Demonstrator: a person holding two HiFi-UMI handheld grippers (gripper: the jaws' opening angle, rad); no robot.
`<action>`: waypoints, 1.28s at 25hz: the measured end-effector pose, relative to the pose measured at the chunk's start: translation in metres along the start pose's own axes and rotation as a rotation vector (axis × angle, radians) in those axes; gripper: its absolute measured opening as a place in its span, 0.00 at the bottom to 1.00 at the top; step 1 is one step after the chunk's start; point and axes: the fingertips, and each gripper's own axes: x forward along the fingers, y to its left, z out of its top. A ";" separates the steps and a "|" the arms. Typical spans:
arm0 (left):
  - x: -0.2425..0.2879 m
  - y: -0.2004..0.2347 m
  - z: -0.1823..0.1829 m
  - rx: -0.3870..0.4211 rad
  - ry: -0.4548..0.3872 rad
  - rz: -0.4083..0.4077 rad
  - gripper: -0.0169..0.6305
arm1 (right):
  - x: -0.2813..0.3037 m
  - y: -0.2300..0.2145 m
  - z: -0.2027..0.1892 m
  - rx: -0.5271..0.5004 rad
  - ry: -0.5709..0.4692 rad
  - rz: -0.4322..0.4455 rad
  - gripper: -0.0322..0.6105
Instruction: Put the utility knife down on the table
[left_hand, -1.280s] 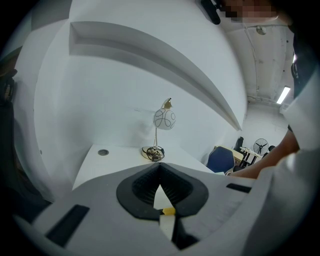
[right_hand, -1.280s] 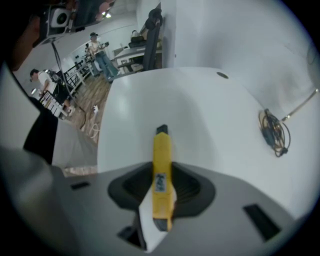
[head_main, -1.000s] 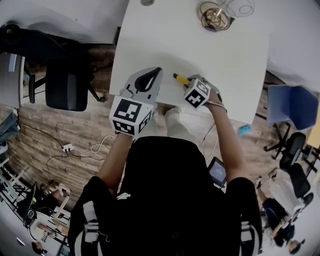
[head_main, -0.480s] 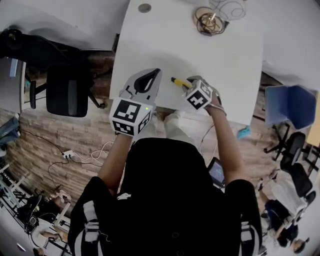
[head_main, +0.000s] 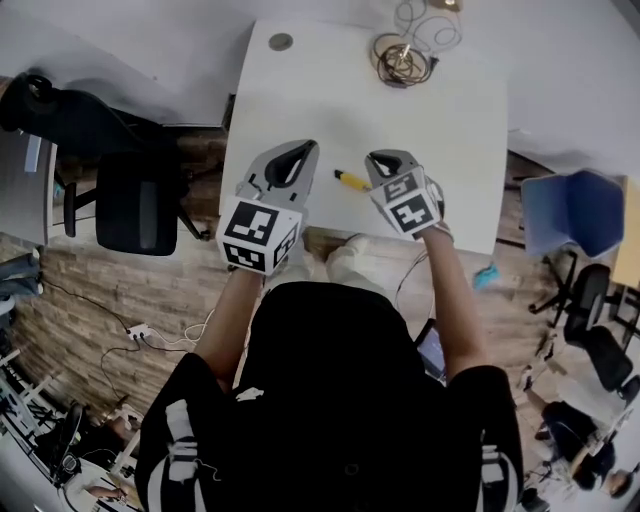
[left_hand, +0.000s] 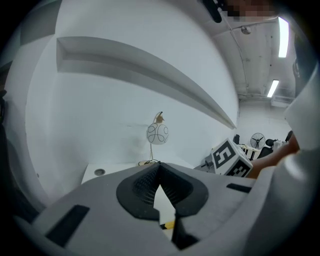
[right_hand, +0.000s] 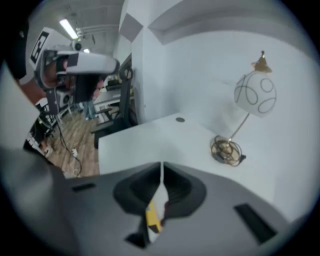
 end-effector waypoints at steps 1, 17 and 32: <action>-0.001 -0.001 0.005 0.018 -0.007 0.002 0.05 | -0.008 -0.003 0.009 0.019 -0.032 -0.014 0.11; -0.028 -0.015 0.083 0.132 -0.180 0.002 0.05 | -0.164 -0.033 0.127 0.144 -0.532 -0.285 0.10; -0.059 -0.033 0.138 0.207 -0.300 0.005 0.05 | -0.234 -0.029 0.152 0.139 -0.703 -0.368 0.10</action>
